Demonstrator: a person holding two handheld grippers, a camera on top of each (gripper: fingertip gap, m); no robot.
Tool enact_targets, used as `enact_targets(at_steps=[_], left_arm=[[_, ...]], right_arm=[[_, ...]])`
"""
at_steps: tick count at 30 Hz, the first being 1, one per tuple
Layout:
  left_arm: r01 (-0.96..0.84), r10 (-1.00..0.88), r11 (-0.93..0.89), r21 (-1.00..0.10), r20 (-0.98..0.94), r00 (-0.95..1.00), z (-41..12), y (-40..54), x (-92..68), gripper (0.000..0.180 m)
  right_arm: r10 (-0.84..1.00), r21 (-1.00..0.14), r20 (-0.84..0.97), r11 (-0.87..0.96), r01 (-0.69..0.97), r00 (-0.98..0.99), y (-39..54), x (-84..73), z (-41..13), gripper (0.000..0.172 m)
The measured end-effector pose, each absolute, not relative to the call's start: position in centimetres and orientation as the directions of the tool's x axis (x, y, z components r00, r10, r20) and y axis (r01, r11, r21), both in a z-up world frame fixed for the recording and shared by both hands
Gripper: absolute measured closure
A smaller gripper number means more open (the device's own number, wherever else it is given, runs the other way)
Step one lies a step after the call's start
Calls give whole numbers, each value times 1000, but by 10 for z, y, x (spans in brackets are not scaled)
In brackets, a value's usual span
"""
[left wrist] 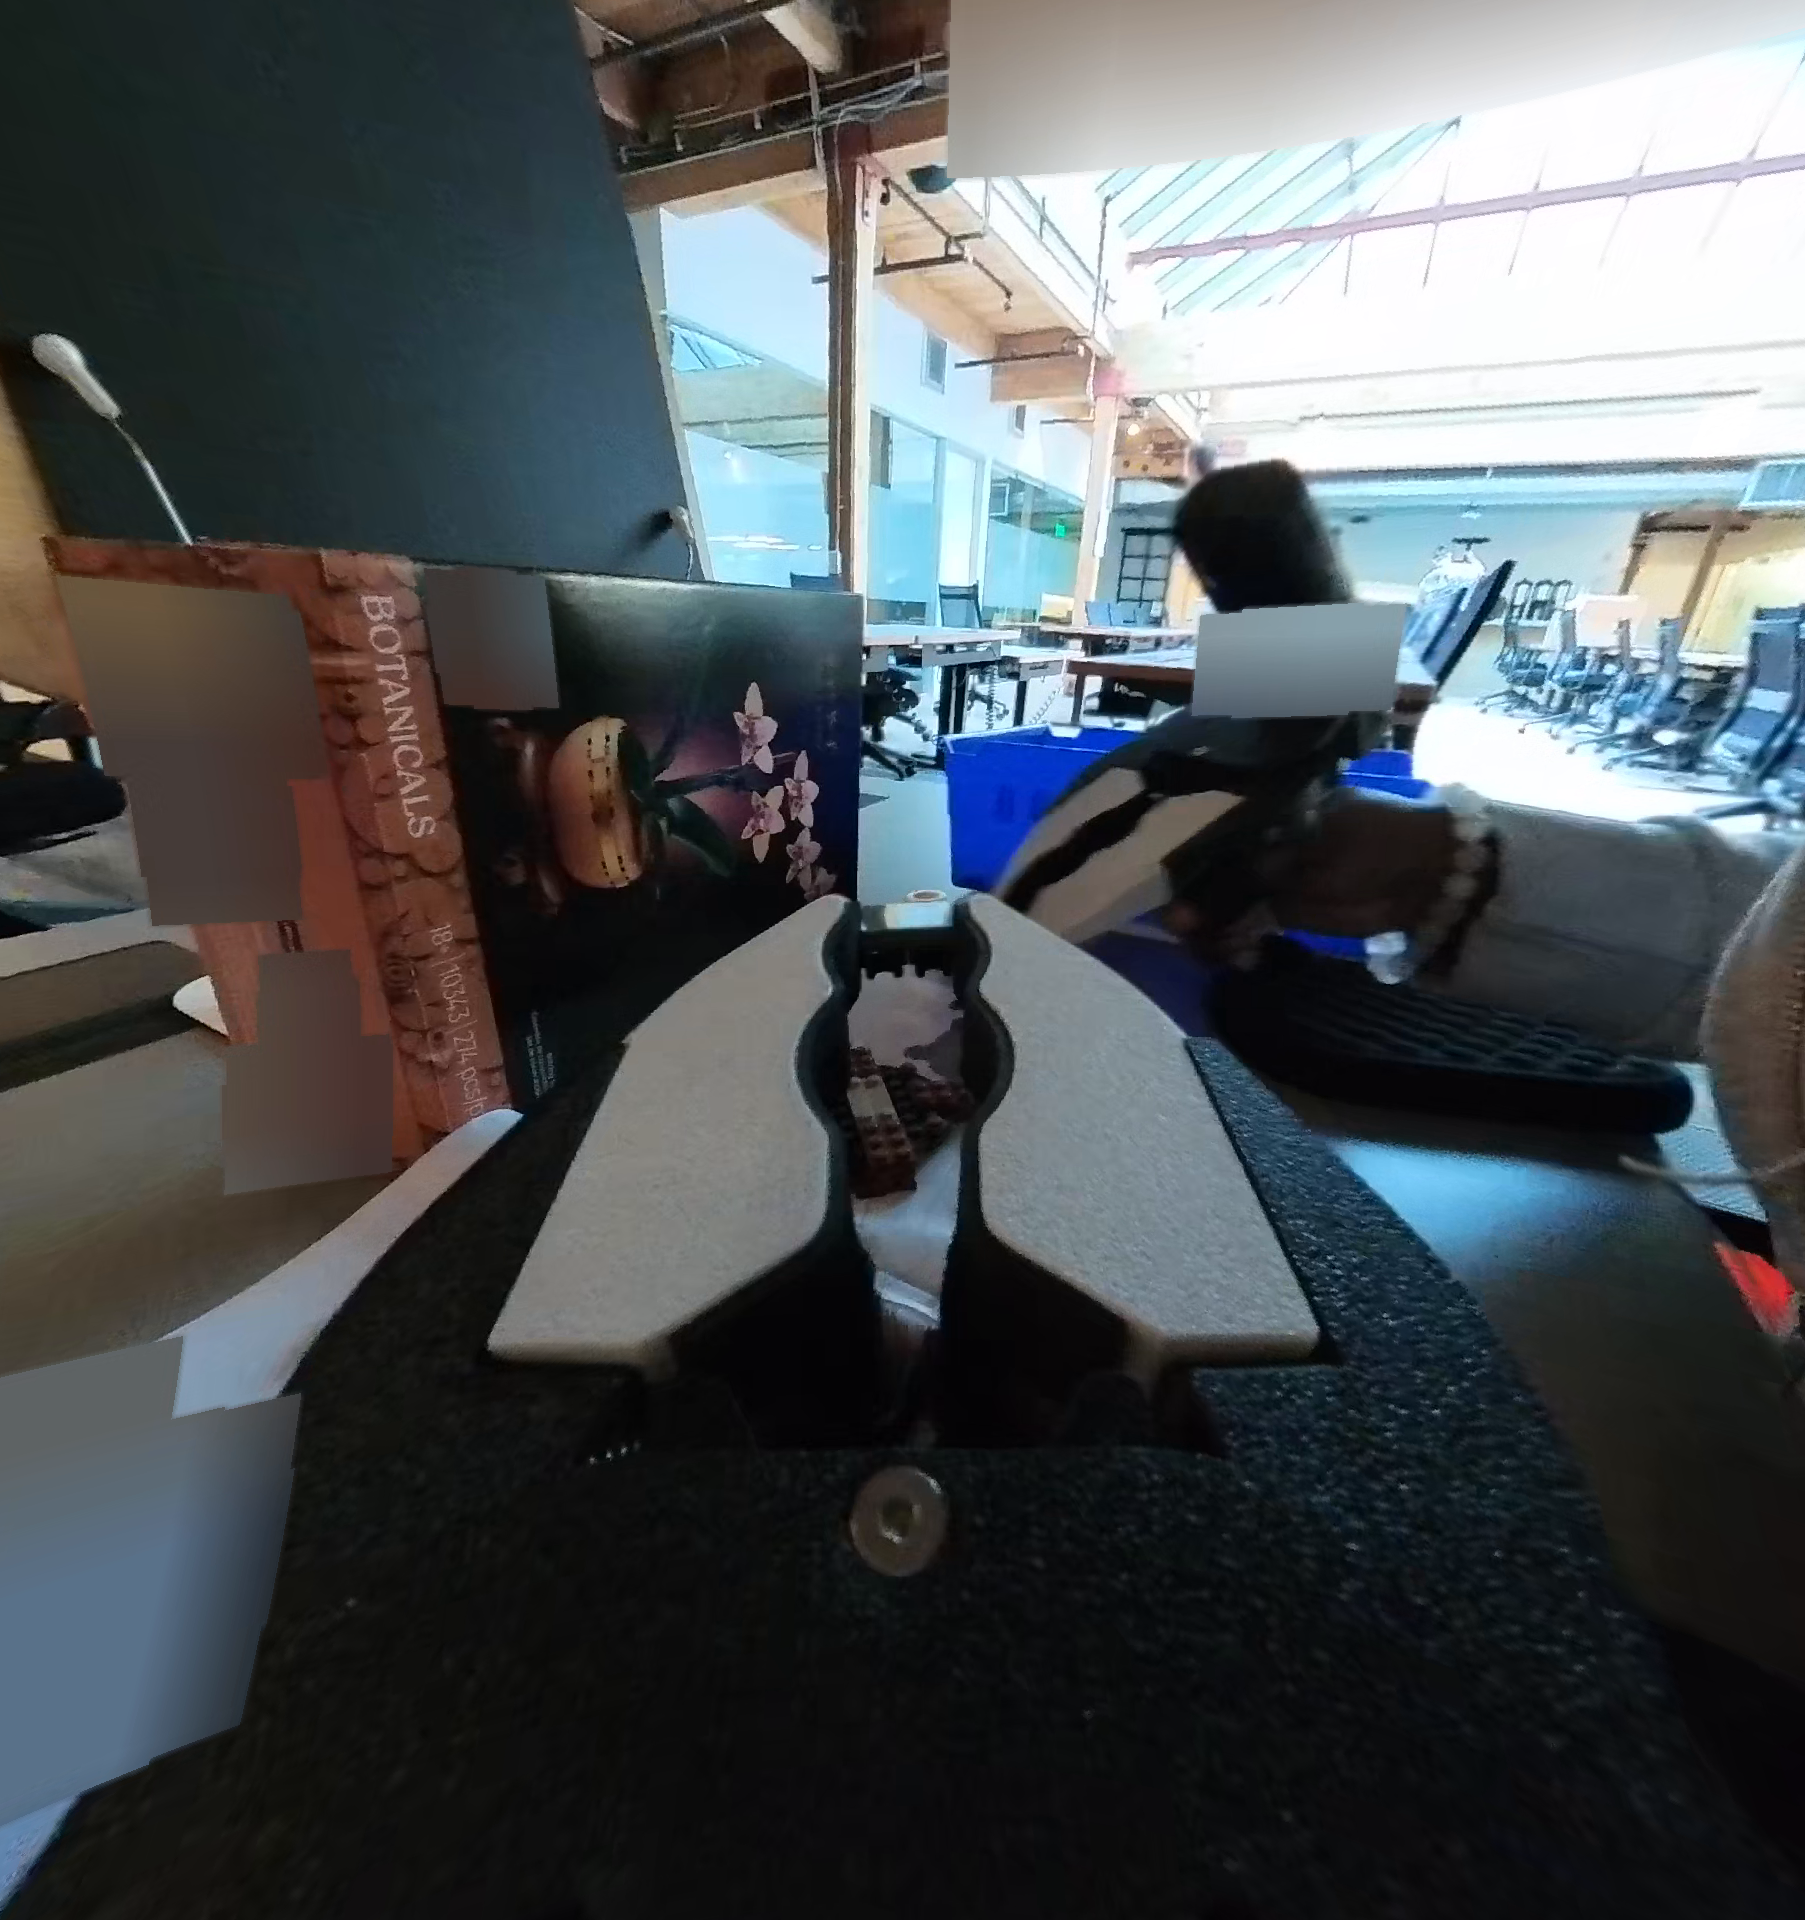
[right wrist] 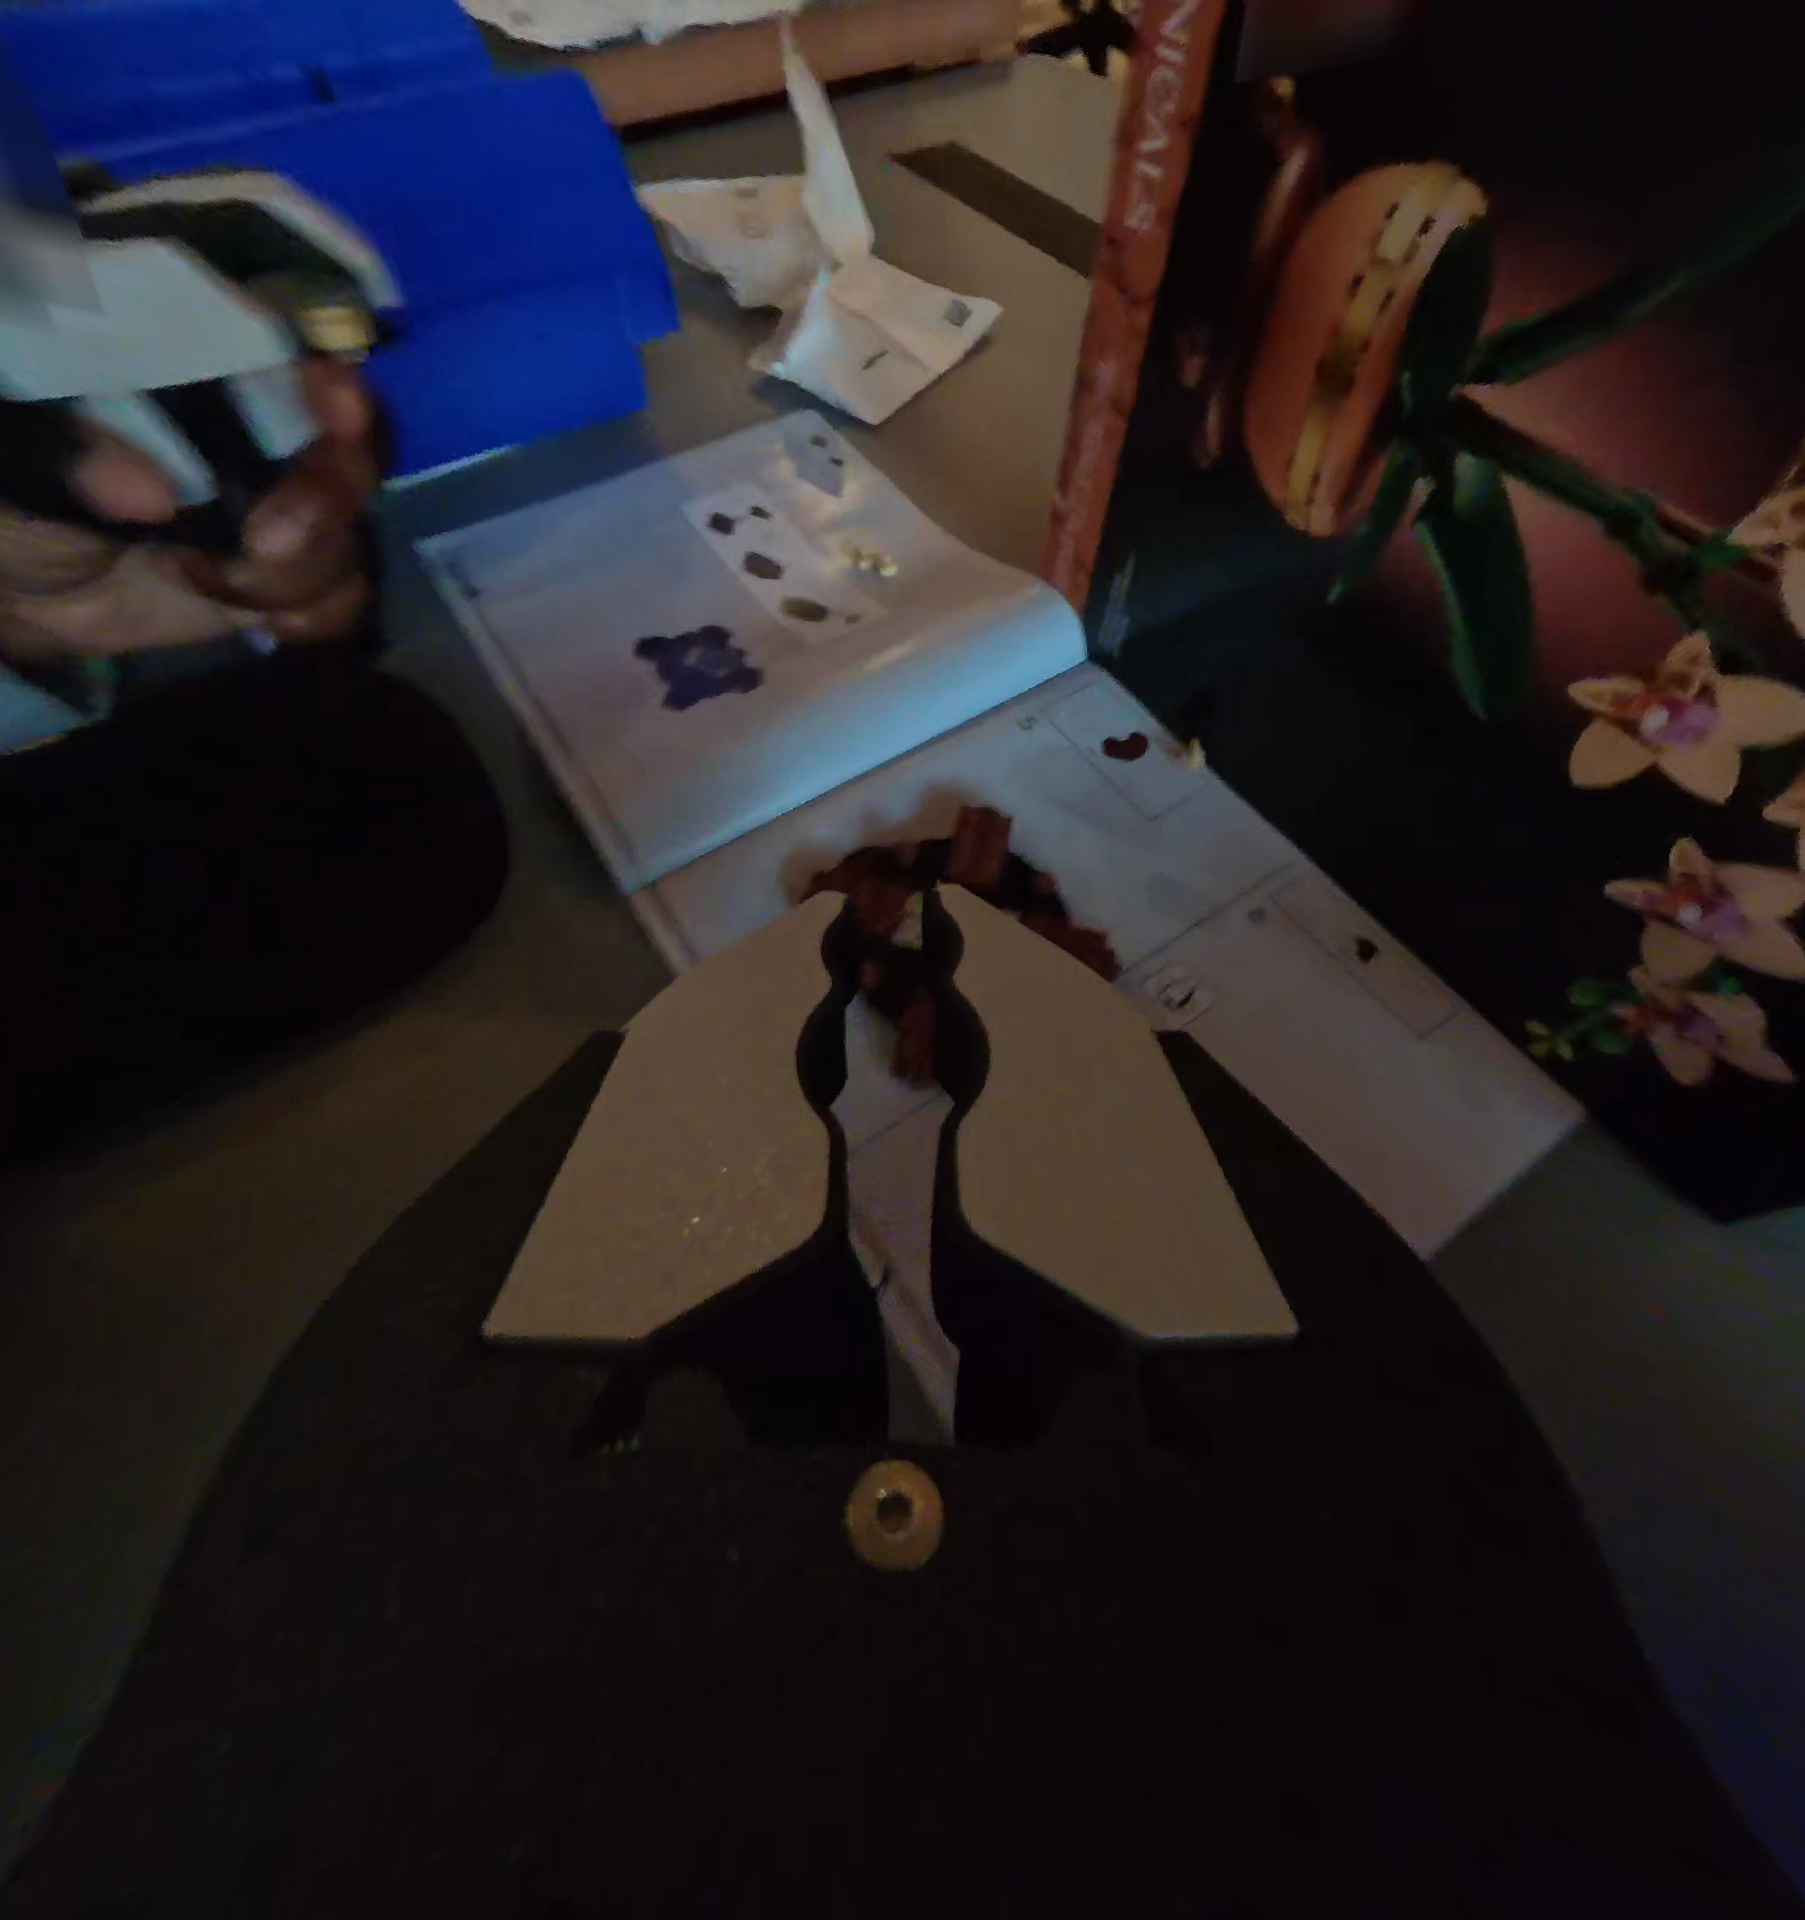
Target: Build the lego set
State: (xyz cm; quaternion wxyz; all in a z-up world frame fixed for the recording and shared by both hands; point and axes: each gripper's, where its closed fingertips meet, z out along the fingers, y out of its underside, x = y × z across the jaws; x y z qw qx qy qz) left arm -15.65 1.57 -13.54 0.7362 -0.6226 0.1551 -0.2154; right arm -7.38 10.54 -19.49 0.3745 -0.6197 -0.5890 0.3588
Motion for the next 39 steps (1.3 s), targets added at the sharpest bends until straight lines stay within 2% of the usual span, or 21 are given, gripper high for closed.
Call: enact_targets(at_steps=[6, 10, 16, 19, 31, 39], left_arm=[[115, -516, 132, -985, 31, 856, -136, 16, -155, 164], [121, -515, 136, -983, 35, 857, -136, 15, -156, 164], [151, -510, 123, -981, 69, 857, -136, 17, -159, 164], [152, -512, 123, -981, 68, 856, -136, 17, -159, 164], [137, -529, 110, -984, 58, 847, -139, 17, -155, 164], [148, -529, 112, -983, 67, 846, -138, 17, -156, 164]], right_arm=[[976, -735, 147, 0, 678, 159, 170, -100, -226, 160], [988, -662, 72, -58, 748, 140, 187, -109, -253, 159], [979, -688, 129, -25, 726, 156, 204, -129, -255, 163], [973, -664, 167, -9, 748, 161, 208, -136, -263, 160], [972, -698, 165, -6, 716, 169, 213, -145, -265, 167], [970, -667, 184, 6, 745, 157, 212, -143, -267, 168]])
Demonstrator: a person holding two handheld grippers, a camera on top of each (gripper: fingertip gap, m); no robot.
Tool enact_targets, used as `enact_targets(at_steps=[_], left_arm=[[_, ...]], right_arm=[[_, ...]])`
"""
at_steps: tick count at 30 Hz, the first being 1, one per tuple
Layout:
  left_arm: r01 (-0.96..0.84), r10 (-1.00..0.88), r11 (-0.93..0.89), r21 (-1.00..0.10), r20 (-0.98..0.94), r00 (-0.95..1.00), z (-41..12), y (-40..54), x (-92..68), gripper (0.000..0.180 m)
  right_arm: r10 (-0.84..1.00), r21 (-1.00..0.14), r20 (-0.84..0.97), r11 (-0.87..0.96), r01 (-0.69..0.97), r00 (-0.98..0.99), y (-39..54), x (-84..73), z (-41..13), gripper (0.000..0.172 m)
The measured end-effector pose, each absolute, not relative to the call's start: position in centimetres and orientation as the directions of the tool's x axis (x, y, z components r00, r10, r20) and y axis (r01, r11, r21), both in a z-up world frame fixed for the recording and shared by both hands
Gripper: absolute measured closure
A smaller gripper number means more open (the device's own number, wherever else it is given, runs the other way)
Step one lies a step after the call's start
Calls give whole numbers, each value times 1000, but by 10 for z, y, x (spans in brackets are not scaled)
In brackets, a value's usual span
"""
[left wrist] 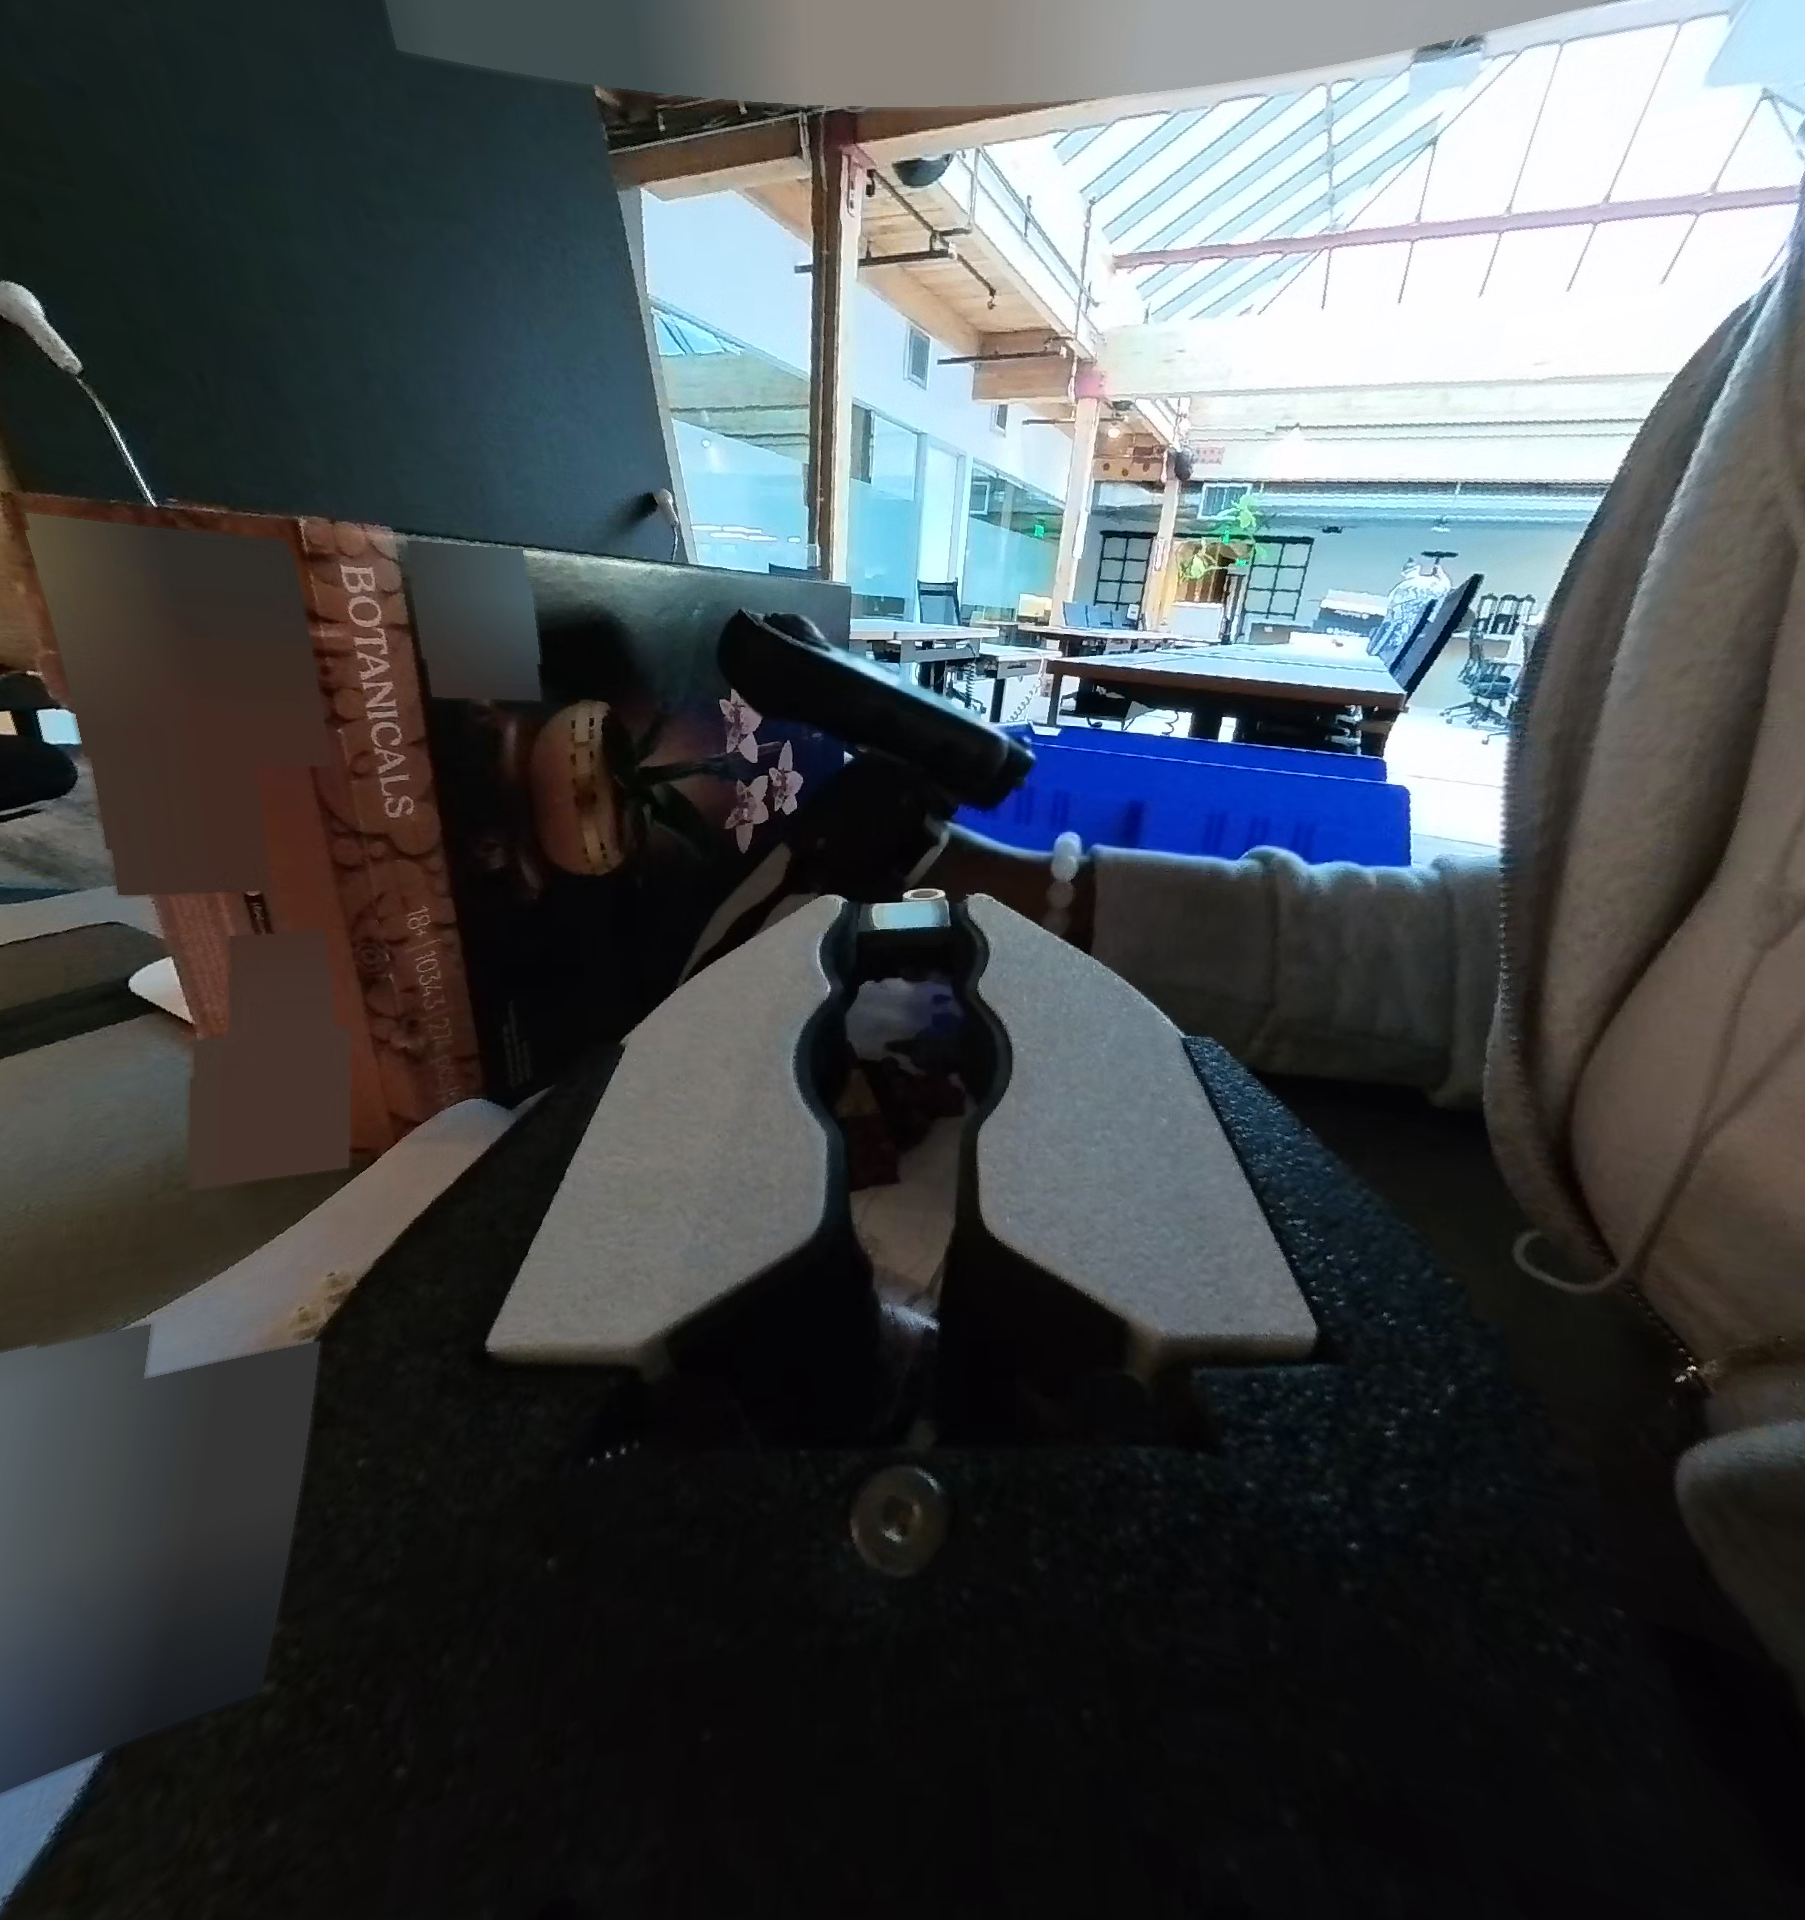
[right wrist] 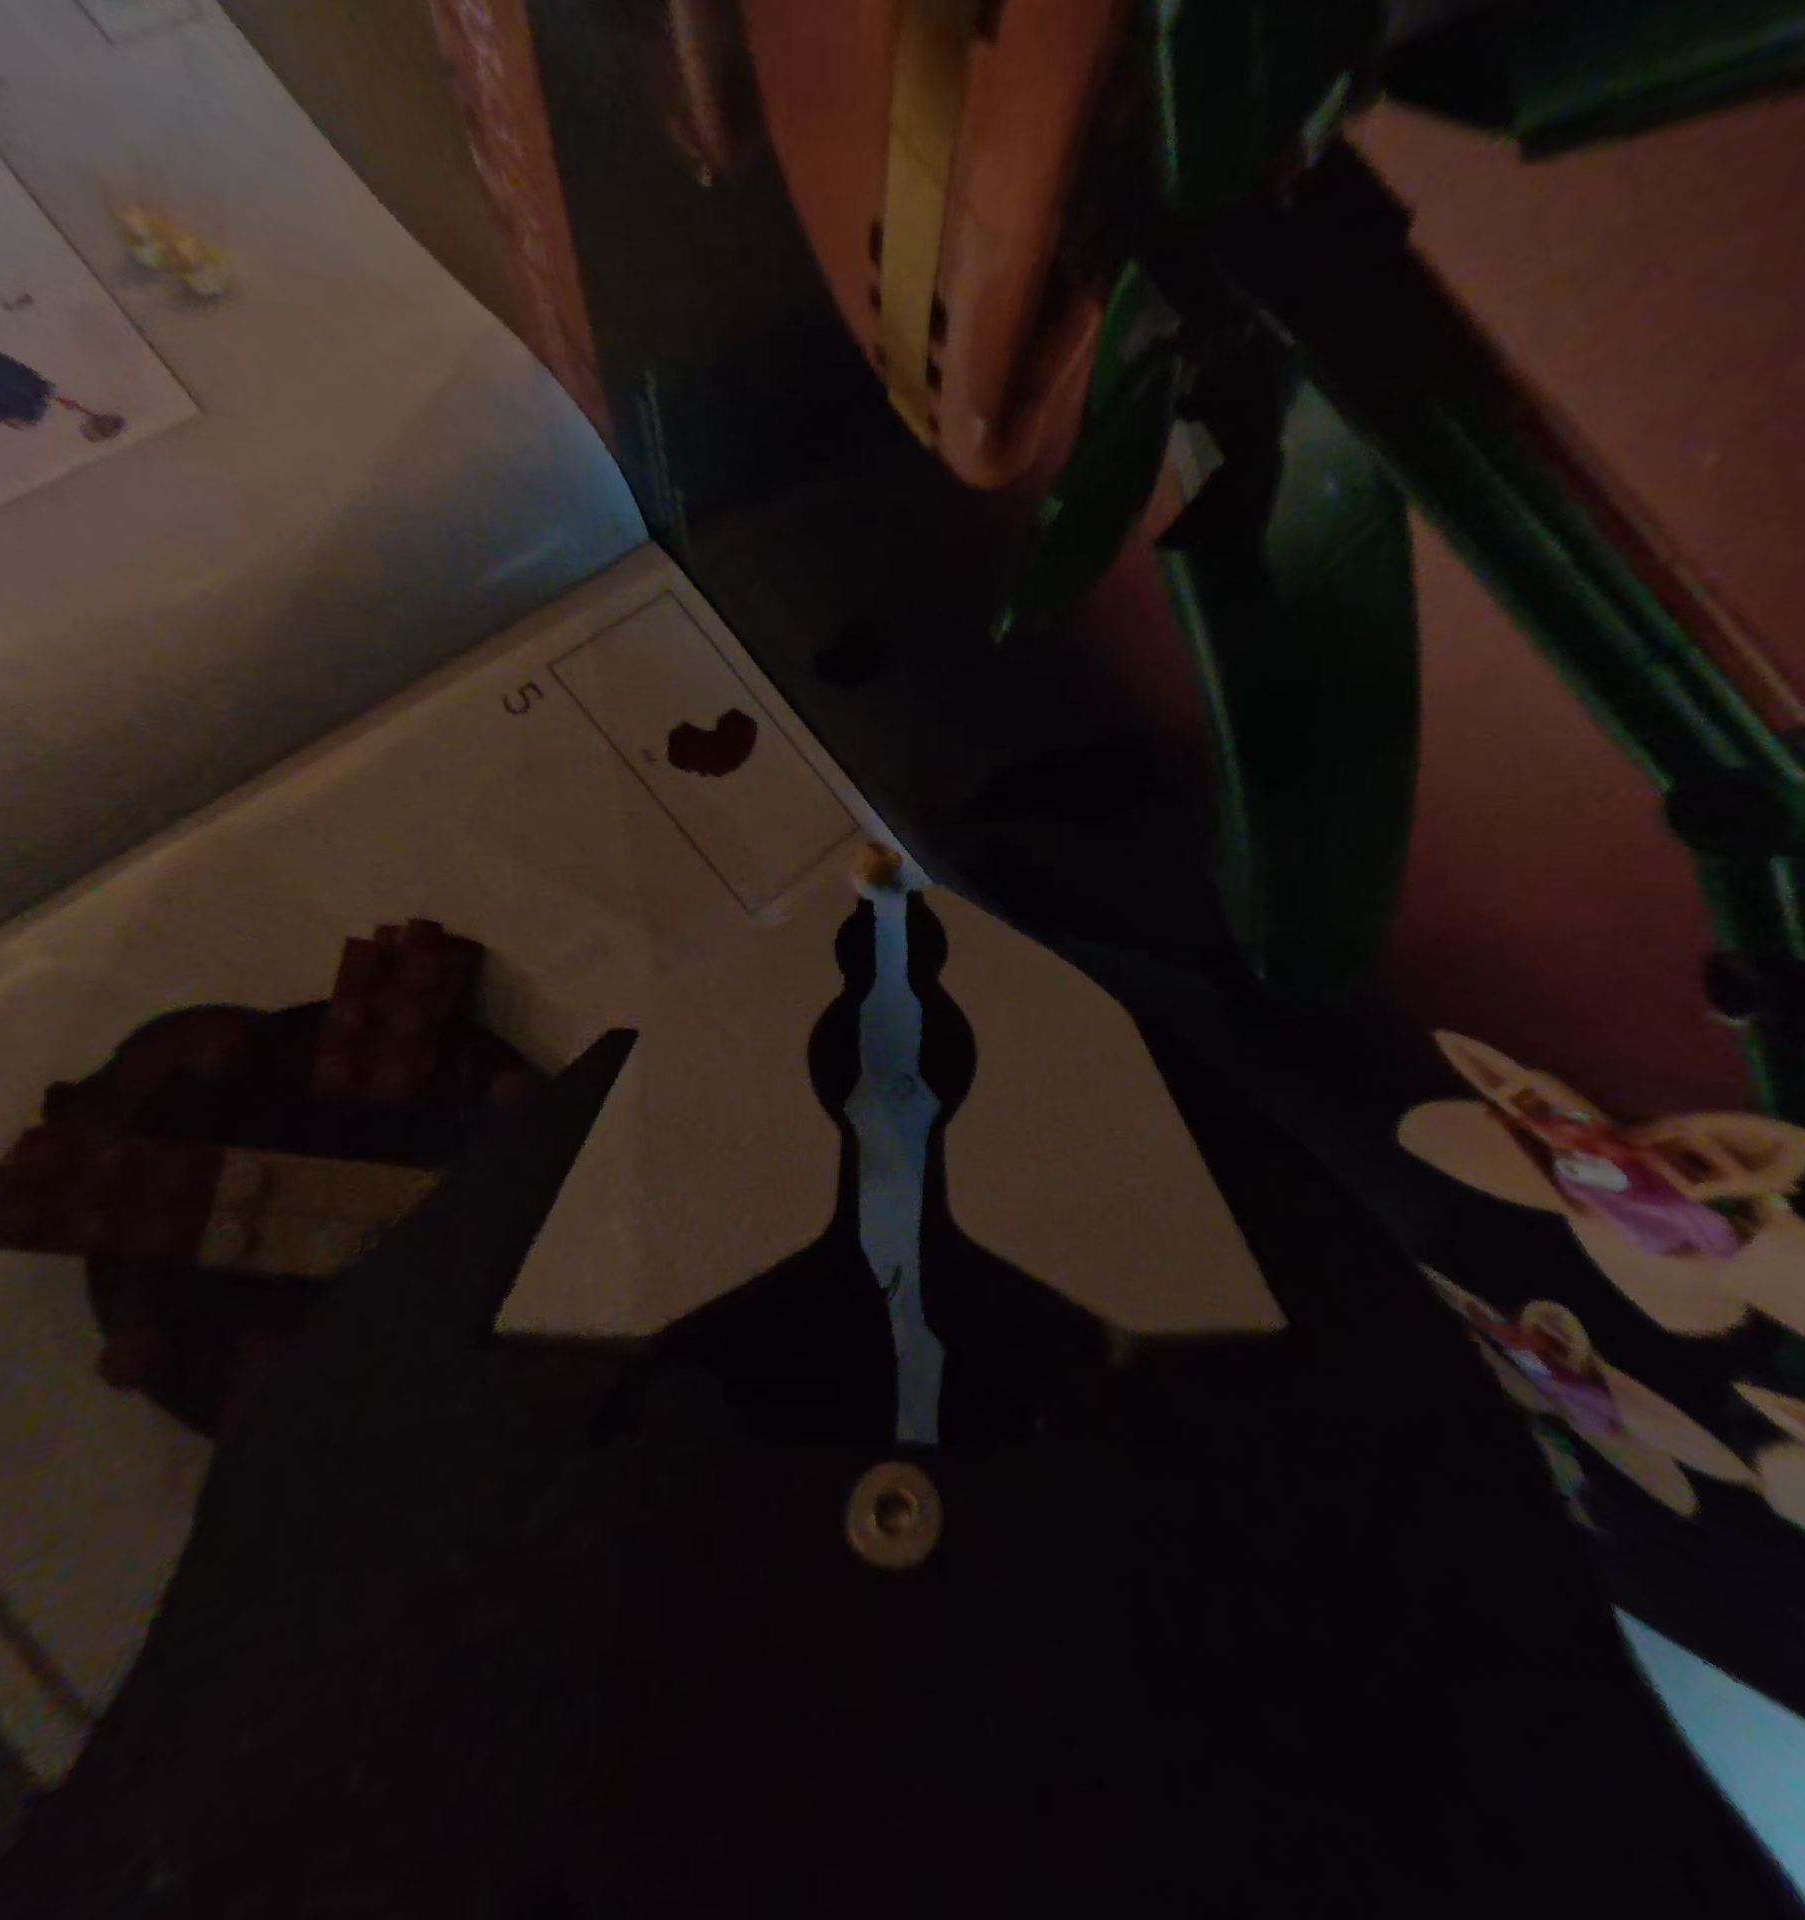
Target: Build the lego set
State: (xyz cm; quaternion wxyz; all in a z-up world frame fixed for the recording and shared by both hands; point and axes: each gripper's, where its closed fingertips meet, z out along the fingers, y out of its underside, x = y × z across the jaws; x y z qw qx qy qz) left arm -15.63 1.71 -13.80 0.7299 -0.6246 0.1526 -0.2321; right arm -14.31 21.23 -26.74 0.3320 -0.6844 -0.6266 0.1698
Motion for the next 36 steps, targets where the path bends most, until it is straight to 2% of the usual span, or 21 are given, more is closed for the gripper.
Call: enact_targets(at_steps=[6, 11, 14, 20, 24, 26, 28, 32, 36], left_arm=[[152, -532, 108, -982, 72, 844, -138, 18, -156, 164], [154, -531, 110, -982, 73, 844, -138, 17, -157, 164], [159, -531, 111, -981, 77, 844, -137, 17, -157, 164], [164, -532, 106, -981, 83, 843, -138, 18, -158, 164], [173, -531, 109, -979, 90, 843, -137, 17, -159, 164], [177, -531, 110, -978, 93, 842, -137, 17, -159, 164], [169, -532, 109, -980, 86, 842, -137, 17, -158, 164], [149, -537, 105, -983, 70, 840, -139, 17, -155, 164], [166, -536, 109, -980, 83, 840, -137, 17, -158, 164]], right_arm=[[959, -652, 220, 9, 758, 178, 211, -145, -261, 164], [960, -644, 133, -104, 758, 245, 211, -147, -267, 163], [966, -654, 106, -111, 748, 236, 209, -147, -268, 166], [960, -604, 279, 156, 782, 24, 195, -140, -267, 169], [857, -455, 488, 412, 789, -167, 193, -122, -263, 169], [824, -392, 518, 468, 792, -230, 193, -109, -264, 169], [849, -425, 481, 444, 789, -219, 193, -103, -265, 166], [938, -620, 315, 321, 716, -148, 183, -105, -251, 163], [968, -643, 215, 242, 727, -132, 181, -98, -249, 162]])
